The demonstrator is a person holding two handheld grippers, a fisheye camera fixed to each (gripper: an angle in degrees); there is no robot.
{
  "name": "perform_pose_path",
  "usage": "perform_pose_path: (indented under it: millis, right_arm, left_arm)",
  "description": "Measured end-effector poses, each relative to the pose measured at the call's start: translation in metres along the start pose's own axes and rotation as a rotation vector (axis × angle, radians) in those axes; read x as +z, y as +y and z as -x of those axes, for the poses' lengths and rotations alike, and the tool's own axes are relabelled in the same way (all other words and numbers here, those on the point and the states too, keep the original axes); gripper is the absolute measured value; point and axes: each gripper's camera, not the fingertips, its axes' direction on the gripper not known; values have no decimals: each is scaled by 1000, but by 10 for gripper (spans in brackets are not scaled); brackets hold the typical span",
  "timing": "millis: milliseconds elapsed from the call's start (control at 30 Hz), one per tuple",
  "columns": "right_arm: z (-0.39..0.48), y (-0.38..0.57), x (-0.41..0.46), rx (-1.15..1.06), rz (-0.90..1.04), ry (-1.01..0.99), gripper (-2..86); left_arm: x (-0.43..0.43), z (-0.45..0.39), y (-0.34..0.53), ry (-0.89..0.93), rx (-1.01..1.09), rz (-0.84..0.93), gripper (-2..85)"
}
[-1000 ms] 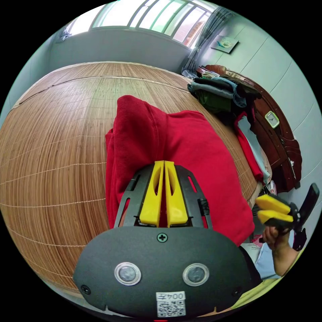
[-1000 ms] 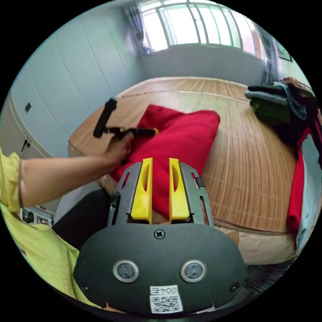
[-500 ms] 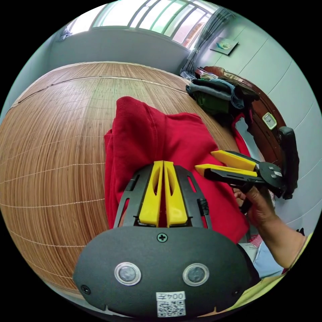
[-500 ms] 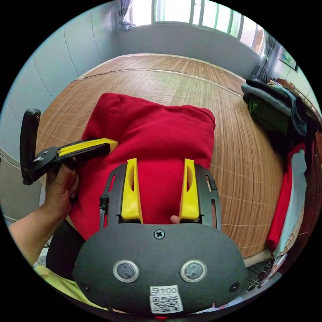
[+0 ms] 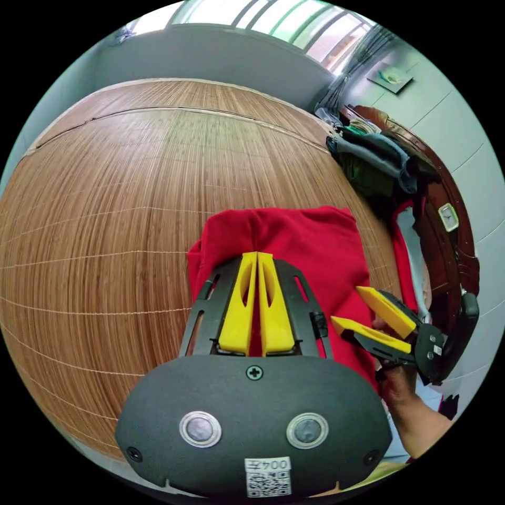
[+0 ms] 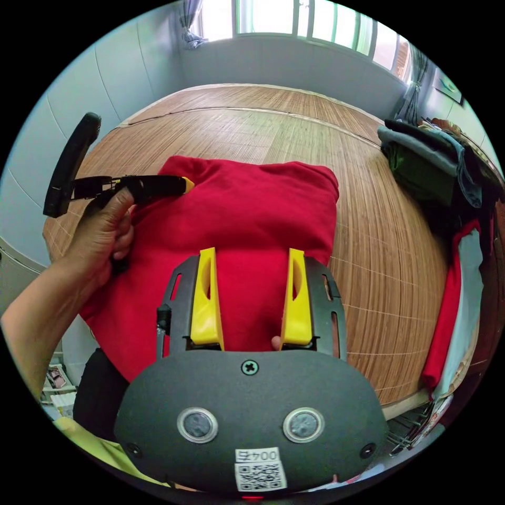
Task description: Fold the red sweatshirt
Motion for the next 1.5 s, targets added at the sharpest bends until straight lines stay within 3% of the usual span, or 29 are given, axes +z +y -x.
perform_pose_path:
  millis: [167, 333, 567, 700, 833, 967, 1033, 1167, 1300, 1500]
  right_arm:
    - [0, 1, 0, 2, -9, -12, 184]
    - [-2, 1, 1, 5, -9, -22, 184]
    - [-6, -4, 1, -25, 13, -22, 182]
    - [-13, -8, -2, -19, 49, -39, 181]
    - [-25, -3, -29, -8, 78, -143, 171]
    - [-47, 40, -83, -8, -18, -344, 161]
    - [-53, 65, -100, -19, -31, -369, 144]
    - [-66, 127, -141, 9, -71, -338, 124]
    - [-77, 194, -196, 39, -215, -339, 116]
    - [-85, 299, -247, 109, -368, -318, 111]
  left_arm:
    - [-45, 47, 15, 307, -58, -39, 2]
    - [-130, 48, 108, 254, 62, -100, 5]
    - [-158, 90, 280, 324, -128, -122, 32]
    - [-169, 105, 292, 361, -214, -176, 57]
    - [-179, 92, 277, 279, -150, -164, 89]
    - [-153, 100, 268, 233, -159, -61, 52]
    - [-145, 99, 269, 155, -121, -30, 42]
    - [-150, 118, 266, 244, -180, 0, 33]
    - [-200, 118, 287, 266, -113, -43, 27]
    - [-298, 141, 387, 368, -123, -217, 27]
